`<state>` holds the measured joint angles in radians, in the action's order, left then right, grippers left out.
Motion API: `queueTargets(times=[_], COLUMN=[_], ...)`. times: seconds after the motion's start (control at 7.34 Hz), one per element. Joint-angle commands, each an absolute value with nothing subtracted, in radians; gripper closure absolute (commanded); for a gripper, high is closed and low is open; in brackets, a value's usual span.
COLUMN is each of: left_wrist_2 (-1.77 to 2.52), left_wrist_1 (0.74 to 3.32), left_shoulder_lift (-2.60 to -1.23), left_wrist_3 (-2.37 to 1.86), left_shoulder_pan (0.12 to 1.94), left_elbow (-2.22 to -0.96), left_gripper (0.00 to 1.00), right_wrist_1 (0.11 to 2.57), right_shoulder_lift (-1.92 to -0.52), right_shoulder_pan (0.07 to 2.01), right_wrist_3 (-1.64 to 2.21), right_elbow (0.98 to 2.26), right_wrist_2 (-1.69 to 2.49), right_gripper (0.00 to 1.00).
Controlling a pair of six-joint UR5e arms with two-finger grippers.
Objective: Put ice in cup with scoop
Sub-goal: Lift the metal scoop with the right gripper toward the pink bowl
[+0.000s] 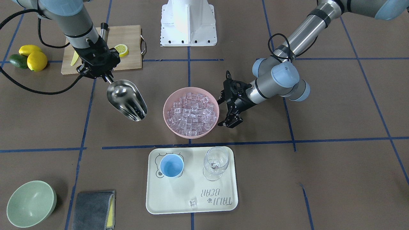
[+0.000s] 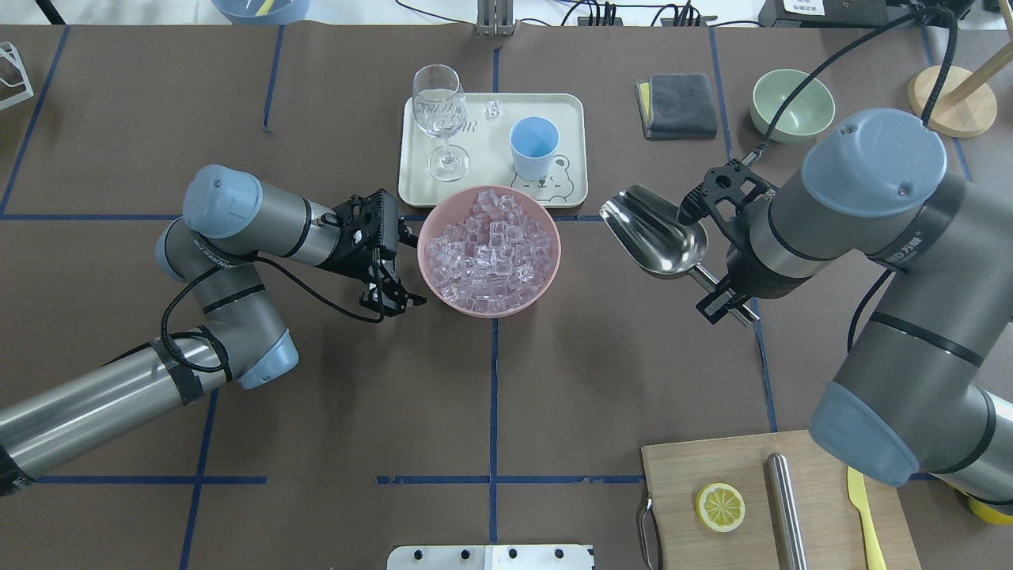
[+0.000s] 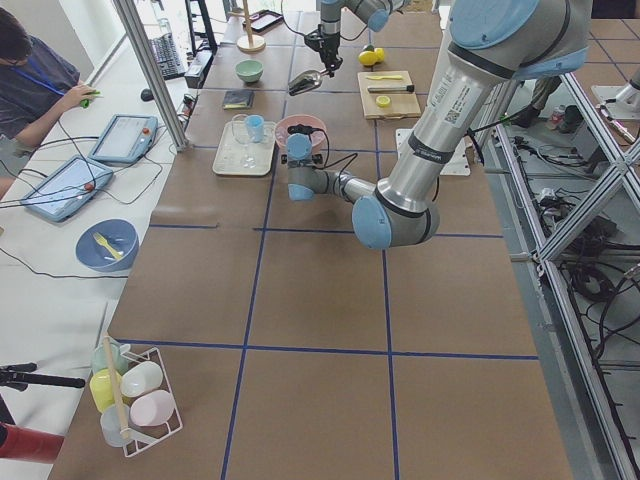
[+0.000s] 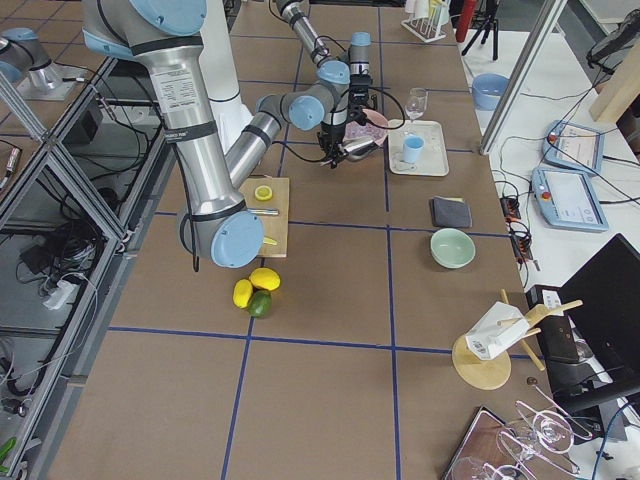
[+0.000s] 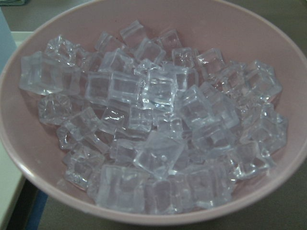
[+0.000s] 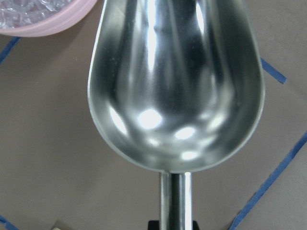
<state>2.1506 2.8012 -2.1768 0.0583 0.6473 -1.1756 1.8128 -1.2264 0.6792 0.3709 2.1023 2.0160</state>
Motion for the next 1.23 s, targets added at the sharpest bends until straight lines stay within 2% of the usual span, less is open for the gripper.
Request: queueTargets(times=[0.0,0.27,0.54,1.09], left_wrist_2=[2.151,2.151,2.151,2.151], left_wrist_1=[2.801,2.801,2.801,2.803], left_shoulder_lift=[-2.177,-2.177,-2.177,-2.175], left_wrist_3=[0.058,0.058,0.058,0.058], left_shoulder_pan=[0.647,0.647,0.646,0.646], left_elbow=[-1.177,-1.175,-1.175,-1.175], left_gripper=[0.01,0.01,0.01,0.01], right_wrist_1=[1.960,2.049,2.248,2.503], right_shoulder_lift=[-1.136,-1.076,-0.950,-0.663], right_shoulder_pan=[0.654,0.602,0.588,0.586], right_wrist_3=[0.368,0.310,0.179,0.011], right_elbow=[2.117,2.114,2.092,1.808], right_wrist_2=[2.005,1.941,1.918,1.913], right_gripper=[1.00,1.00,1.00,1.00])
